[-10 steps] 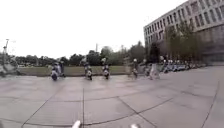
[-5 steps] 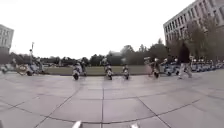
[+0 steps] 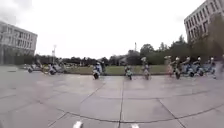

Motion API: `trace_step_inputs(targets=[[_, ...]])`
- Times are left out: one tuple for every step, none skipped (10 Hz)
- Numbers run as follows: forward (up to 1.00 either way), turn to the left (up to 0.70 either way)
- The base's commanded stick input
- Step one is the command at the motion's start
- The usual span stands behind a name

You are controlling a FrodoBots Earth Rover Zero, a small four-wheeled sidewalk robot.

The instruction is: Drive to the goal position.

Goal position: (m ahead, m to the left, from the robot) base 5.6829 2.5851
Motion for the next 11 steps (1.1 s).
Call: trace_step_inputs(targets=[[0.0, 0.7], [0.0, 0.7], [0.0, 0.7], [0.0, 0.7], [0.0, 0.7], [0.0, 0.7], [0.0, 0.7], [0.0, 0.7], [0.0, 0.7], [0.0, 0.7], [0.0, 0.7]])
